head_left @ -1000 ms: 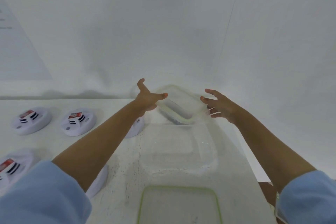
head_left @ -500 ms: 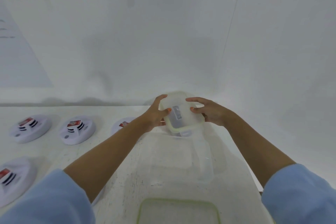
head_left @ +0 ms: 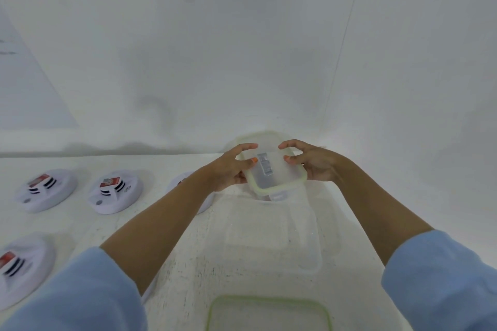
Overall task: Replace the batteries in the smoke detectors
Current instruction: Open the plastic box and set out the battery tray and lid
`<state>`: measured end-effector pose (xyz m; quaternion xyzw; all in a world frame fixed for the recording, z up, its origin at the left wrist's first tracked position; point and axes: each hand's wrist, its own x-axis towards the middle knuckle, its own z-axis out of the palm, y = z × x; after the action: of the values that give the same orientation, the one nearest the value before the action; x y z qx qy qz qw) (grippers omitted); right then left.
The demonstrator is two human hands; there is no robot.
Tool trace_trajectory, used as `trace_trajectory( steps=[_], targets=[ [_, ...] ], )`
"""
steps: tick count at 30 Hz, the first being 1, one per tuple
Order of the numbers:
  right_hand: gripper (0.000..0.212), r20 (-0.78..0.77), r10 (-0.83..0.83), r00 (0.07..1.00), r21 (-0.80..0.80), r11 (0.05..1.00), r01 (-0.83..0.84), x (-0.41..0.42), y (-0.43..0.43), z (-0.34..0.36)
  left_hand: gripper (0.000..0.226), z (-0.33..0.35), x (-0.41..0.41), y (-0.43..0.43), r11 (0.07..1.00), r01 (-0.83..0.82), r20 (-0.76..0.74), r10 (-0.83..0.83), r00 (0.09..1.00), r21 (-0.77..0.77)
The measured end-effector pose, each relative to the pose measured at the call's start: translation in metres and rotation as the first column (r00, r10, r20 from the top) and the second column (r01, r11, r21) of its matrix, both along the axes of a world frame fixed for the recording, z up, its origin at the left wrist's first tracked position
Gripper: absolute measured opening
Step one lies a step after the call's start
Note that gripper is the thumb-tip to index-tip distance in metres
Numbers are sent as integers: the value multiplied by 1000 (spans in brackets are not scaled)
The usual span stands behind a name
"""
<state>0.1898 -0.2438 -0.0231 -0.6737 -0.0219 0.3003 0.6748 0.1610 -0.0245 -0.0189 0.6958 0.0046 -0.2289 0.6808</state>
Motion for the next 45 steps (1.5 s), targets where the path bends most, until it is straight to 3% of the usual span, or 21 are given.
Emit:
trace_trajectory(
  steps=[3,5,10,20,30,35,39,41,45],
  targets=[
    [31,26,-99,995,25,995,98,3,2,-1,39,0,0,-2,1000,-9,-7,9,1000,-2],
    [26,92,-131,987,-49,990,136,4,2,5,39,1,0,-3,1000,-12,-22,12,1000,-7],
    [17,75,-85,994,-96,991,92,1,0,9,36,-1,-2,-7,995,-77,-33,75,997,-70],
    [20,80,-100,992,-66,992,105,0,2,9,35,-3,-3,-13,975,-191,-63,185,981,-117],
    [20,67,-86,994,-72,993,91,-2,2,9,43,-13,-3,5,967,-100,-76,84,994,-236],
    [20,71,-72,995,-94,992,78,-3,2,12,43,-7,0,1,976,-173,-12,173,985,-132],
    [21,89,-62,994,-145,987,74,-4,2,12,51,5,-5,2,995,-104,2,104,995,11],
    [27,111,-50,993,-196,978,71,-7,0,14,54,10,-8,1,996,-86,34,86,996,0],
    [63,111,75,991,-232,972,-47,-11,-5,19,77,14,-8,-2,991,-129,60,130,990,-30]
  ],
)
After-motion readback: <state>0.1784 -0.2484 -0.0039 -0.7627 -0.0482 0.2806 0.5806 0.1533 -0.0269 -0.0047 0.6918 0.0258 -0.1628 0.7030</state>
